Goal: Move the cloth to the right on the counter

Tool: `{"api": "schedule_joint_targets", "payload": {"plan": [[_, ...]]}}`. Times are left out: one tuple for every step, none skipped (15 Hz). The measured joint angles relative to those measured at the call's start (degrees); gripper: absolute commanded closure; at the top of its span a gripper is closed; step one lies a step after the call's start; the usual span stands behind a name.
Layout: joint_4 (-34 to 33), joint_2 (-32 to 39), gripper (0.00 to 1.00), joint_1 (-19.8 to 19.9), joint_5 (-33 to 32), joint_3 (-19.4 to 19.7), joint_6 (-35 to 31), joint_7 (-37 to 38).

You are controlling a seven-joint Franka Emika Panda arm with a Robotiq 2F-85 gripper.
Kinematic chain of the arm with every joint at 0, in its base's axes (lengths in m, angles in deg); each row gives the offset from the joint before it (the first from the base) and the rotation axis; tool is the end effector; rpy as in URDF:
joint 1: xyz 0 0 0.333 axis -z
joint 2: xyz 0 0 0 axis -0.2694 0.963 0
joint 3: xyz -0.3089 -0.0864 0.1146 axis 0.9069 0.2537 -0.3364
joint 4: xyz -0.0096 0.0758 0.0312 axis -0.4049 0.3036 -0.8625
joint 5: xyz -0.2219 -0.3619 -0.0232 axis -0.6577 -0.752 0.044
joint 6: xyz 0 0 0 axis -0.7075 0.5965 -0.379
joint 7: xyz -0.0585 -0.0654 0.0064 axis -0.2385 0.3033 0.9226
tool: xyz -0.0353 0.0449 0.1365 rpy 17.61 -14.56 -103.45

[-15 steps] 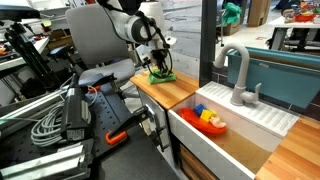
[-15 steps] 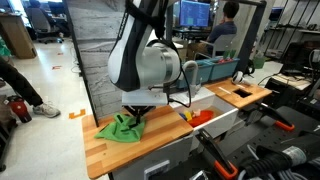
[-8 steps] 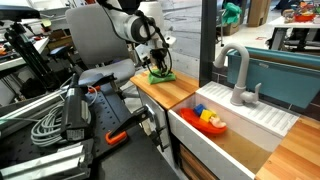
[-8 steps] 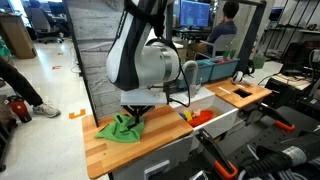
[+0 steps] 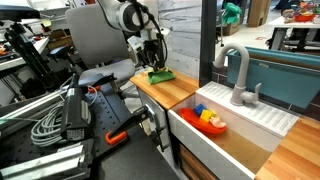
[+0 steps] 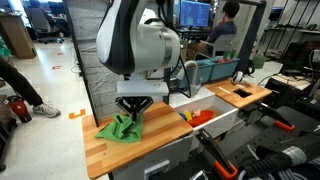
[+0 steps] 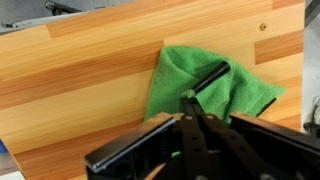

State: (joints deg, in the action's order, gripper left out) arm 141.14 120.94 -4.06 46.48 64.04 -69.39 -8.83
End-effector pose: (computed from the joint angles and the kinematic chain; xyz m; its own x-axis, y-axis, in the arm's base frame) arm 0.6138 0.2442 -0.0017 0.9897 -0.1431 -0.0015 -0.1425 -0.9844 -0.1035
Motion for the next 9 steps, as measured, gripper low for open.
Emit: {"api": "schedule_joint_targets", "payload": {"plan": [[1.09,-1.19,1.00,0.08,-0.10,0.00,0.68,-0.44],[2.19,-2.39,1.00,0.25,-0.30,0.00,1.32,-0.86],[3.23,-3.51,1.00,0.48,-0.60,0.03,1.69,-1.22],[4.28,-4.65,1.00,0.81,-0.87,0.08,2.13,-1.57],[5.21,-5.77,1.00,1.23,-1.05,0.13,2.56,-1.99],[5.99,-6.76,1.00,1.70,-1.17,0.24,2.97,-2.52],[6.64,-7.67,1.00,2.27,-1.32,0.42,3.54,-3.02],[7.17,-8.45,1.00,2.89,-1.59,0.57,4.04,-3.49],[7.50,-9.03,1.00,3.59,-2.02,0.74,4.72,-3.83]]}}
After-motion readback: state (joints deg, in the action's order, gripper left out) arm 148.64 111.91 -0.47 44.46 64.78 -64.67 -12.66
